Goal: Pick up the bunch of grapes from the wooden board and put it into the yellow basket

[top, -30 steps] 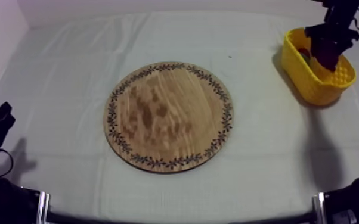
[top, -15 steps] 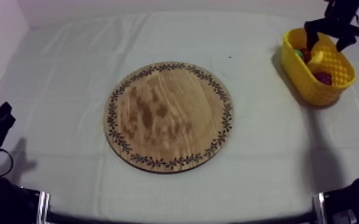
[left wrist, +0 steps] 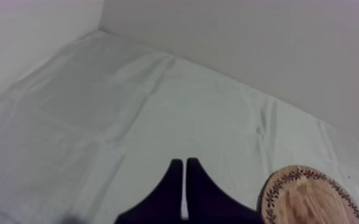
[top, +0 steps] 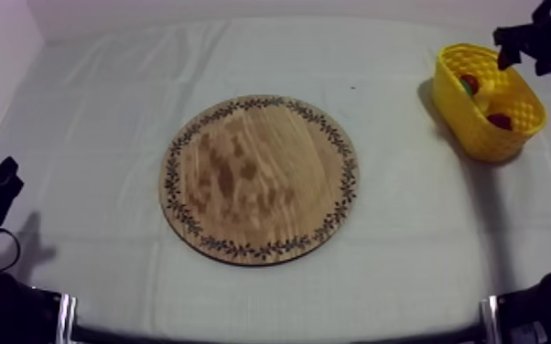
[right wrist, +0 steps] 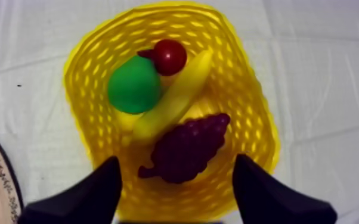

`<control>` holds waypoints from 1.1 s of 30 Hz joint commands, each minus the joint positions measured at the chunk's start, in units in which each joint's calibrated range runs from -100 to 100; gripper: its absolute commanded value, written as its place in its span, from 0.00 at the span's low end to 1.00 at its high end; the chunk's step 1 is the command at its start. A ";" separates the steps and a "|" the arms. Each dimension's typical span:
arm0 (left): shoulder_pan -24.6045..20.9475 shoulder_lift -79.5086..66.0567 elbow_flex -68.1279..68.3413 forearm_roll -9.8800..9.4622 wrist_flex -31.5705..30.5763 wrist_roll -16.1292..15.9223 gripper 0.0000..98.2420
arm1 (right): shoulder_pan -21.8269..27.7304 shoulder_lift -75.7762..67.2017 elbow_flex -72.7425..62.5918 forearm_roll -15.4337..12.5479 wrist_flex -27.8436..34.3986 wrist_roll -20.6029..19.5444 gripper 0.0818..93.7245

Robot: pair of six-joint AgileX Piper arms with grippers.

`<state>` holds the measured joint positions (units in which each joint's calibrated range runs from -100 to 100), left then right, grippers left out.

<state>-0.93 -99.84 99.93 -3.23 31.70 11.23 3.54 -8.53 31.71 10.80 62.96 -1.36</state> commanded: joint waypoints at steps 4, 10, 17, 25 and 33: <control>0.02 0.01 -0.04 -0.02 -0.01 -0.02 0.00 | -1.99 -14.15 16.10 2.50 -7.32 -3.79 0.53; 0.02 0.01 -0.04 -0.02 -0.01 -0.02 0.00 | -3.09 -27.14 30.98 2.57 -13.81 -4.51 0.46; 0.02 0.01 -0.04 -0.02 -0.01 -0.02 0.00 | -2.25 -43.94 47.01 -2.92 -19.71 0.89 0.25; 0.02 0.01 -0.04 -0.02 -0.01 -0.02 0.00 | -1.74 -60.52 57.53 -10.62 -20.28 10.55 0.04; 0.02 0.01 -0.04 -0.02 -0.01 0.00 0.00 | -3.02 -74.13 61.91 -15.77 -17.92 15.85 0.00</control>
<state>-0.93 -99.84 99.93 -3.23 31.66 11.23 0.72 -77.88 93.44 -3.35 44.83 12.23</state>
